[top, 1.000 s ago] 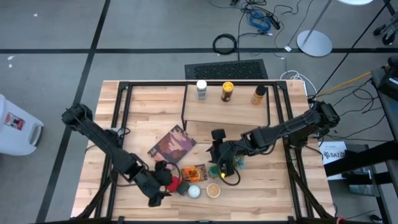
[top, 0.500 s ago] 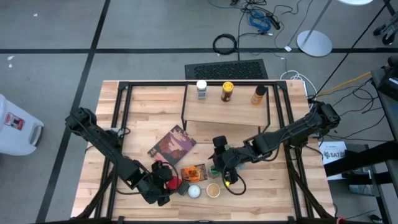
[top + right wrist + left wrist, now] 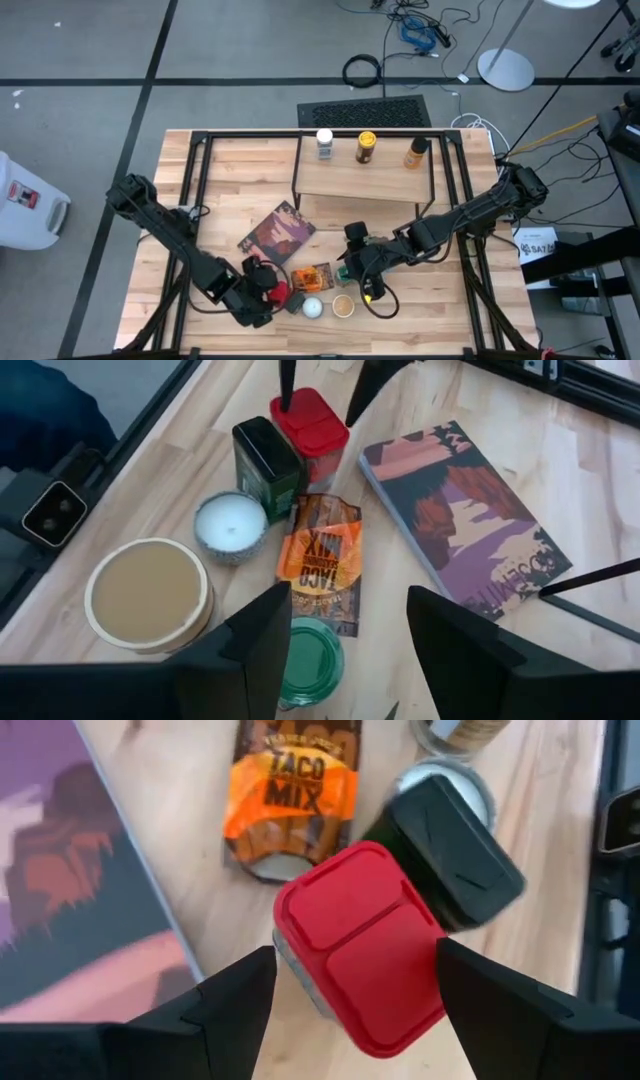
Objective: Shelf spices
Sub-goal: Put the red seasoning can on the shelf
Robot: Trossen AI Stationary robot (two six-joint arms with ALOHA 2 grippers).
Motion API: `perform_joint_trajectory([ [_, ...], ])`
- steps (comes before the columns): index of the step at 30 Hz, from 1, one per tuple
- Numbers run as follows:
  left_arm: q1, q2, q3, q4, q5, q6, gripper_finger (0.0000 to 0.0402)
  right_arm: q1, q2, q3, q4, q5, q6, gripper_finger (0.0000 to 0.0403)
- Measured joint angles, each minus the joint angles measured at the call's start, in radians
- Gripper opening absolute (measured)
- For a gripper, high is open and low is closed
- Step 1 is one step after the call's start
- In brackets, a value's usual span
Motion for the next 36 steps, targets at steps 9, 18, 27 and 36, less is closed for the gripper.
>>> perform_joint_trajectory([
  [9,0.051,0.001,-0.002,-0.004,-0.046,0.198,0.0279,0.0,0.0,0.0,0.006,0.0,0.031,0.0187],
  [18,0.121,0.0,-0.001,-0.024,-0.011,0.489,0.0279,0.0,0.0,0.0,0.006,0.003,0.057,0.0187],
  [27,0.173,-0.074,0.005,-0.115,-0.014,0.613,0.0279,0.0,0.0,0.0,0.0,0.005,0.064,0.0187],
  [36,0.127,-0.153,0.042,-0.143,-0.04,0.257,0.0279,0.0,0.0,0.0,-0.017,0.005,0.083,0.0187],
])
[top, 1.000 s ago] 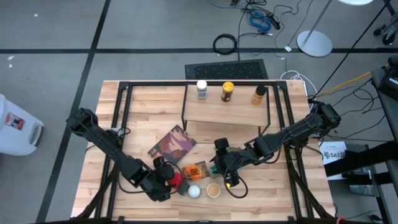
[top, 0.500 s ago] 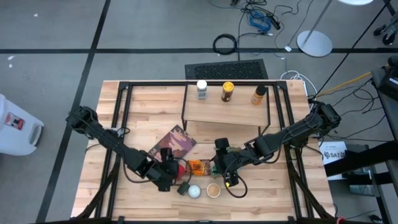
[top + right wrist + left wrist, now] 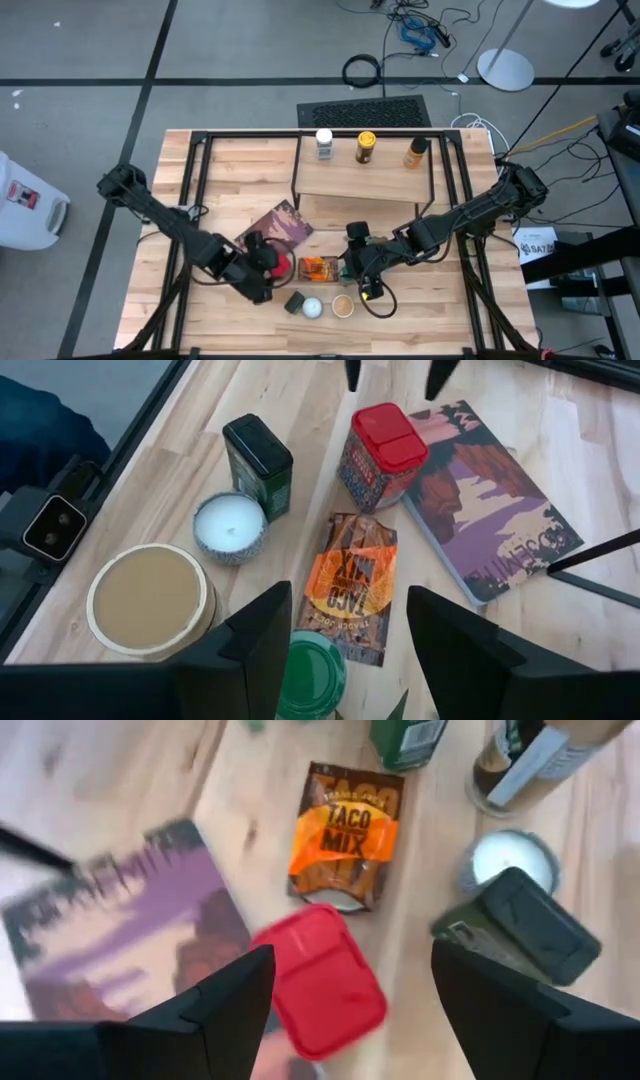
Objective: Shelf spices
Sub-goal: Put the red seasoning can on the shelf
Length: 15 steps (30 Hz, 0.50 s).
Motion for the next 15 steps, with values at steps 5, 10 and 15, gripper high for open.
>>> perform_joint_trajectory([
  [5,-0.065,0.023,0.0,-0.002,-0.054,-0.173,0.0279,0.0,0.0,0.0,0.0,0.0,-0.001,0.0187],
  [10,-0.122,0.086,0.001,-0.023,-0.134,-0.272,0.0279,0.0,0.0,0.0,-0.001,0.0,-0.002,0.0187],
  [15,-0.139,0.142,0.001,-0.081,-0.215,-0.358,0.0279,0.0,0.0,0.0,-0.001,-0.001,-0.007,0.0187],
])
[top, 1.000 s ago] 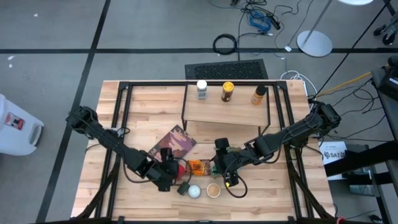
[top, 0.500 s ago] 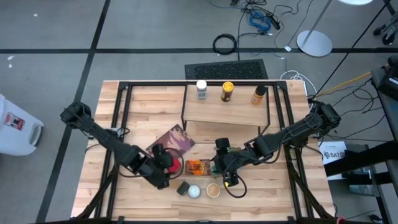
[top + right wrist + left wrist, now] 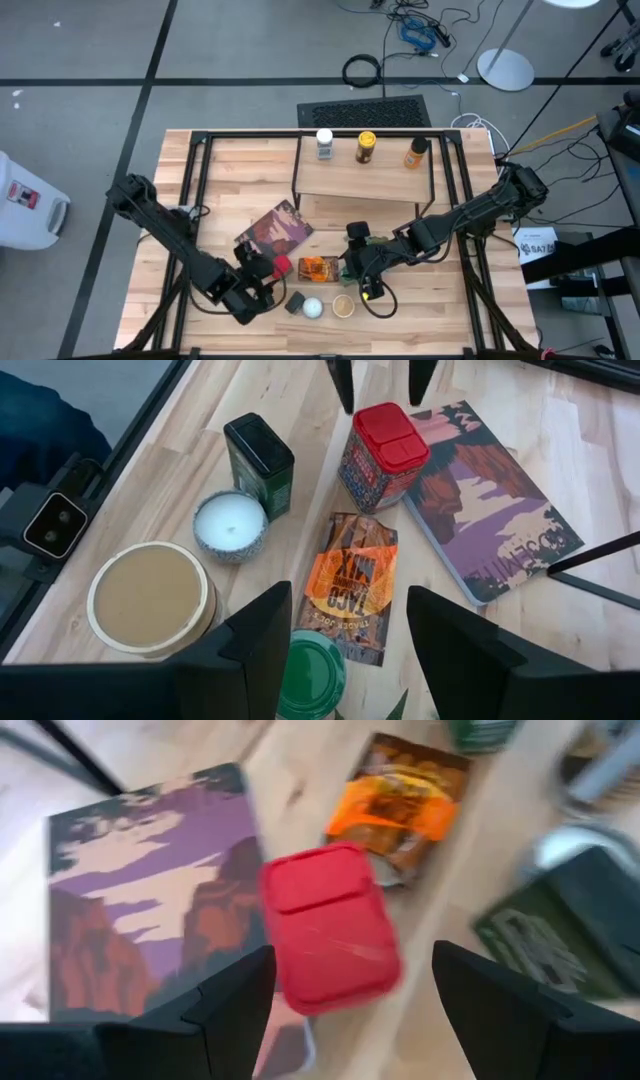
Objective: Shelf spices
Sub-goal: Put the red seasoning can on the shelf
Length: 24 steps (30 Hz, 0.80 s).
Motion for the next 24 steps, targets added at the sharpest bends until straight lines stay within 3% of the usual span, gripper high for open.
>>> perform_joint_trajectory([
  [14,0.004,0.093,0.003,0.06,-0.084,0.005,0.0279,0.004,0.0,0.0,0.001,0.0,0.007,0.0187],
  [24,0.054,0.102,0.004,0.133,-0.048,0.082,0.0279,0.006,0.0,0.0,0.008,0.0,0.011,0.0187],
])
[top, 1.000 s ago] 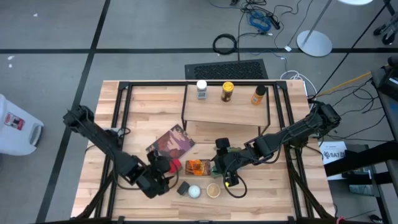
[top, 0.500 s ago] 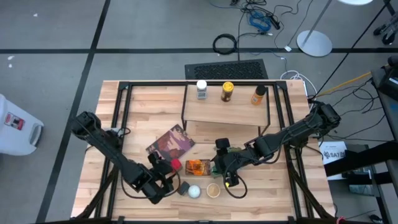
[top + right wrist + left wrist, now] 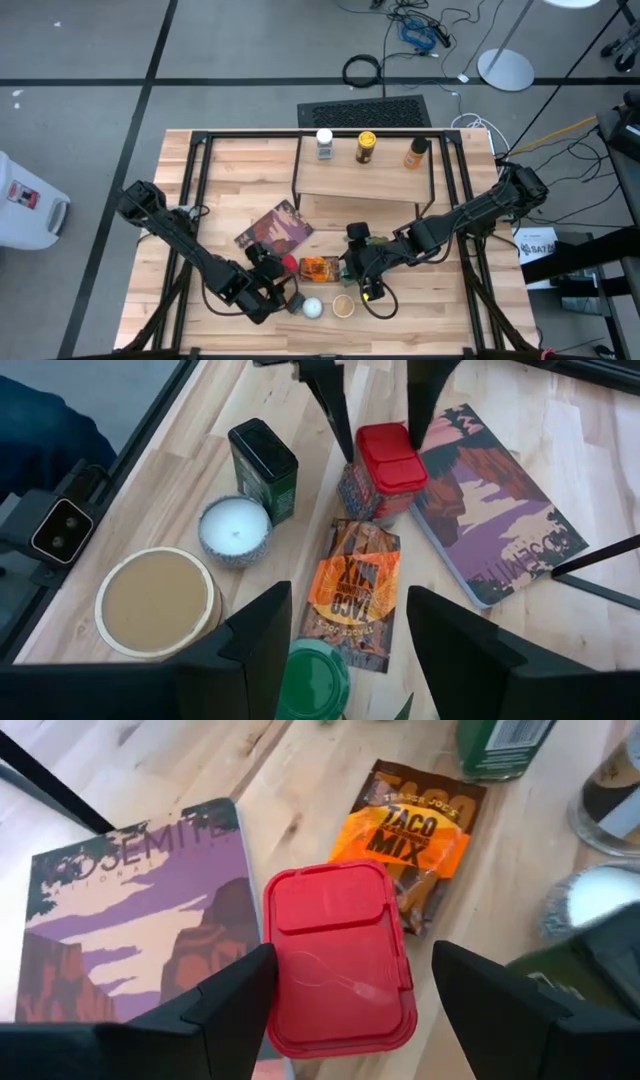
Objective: Shelf spices
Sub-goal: Put the red seasoning can on the shelf
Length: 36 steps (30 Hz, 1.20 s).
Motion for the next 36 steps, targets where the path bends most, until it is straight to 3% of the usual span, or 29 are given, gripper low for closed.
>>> perform_joint_trajectory([
  [10,0.051,0.008,0.002,0.023,0.046,0.081,0.0279,0.003,0.0,0.0,0.0,0.0,0.014,0.0187],
  [15,0.067,0.013,-0.002,0.038,0.183,0.09,0.0279,0.014,0.0,0.0,-0.001,0.0,0.014,0.0187],
  [36,0.063,0.009,-0.001,-0.028,0.154,0.174,0.0251,0.026,0.001,-0.066,0.091,0.0,0.049,0.0187],
])
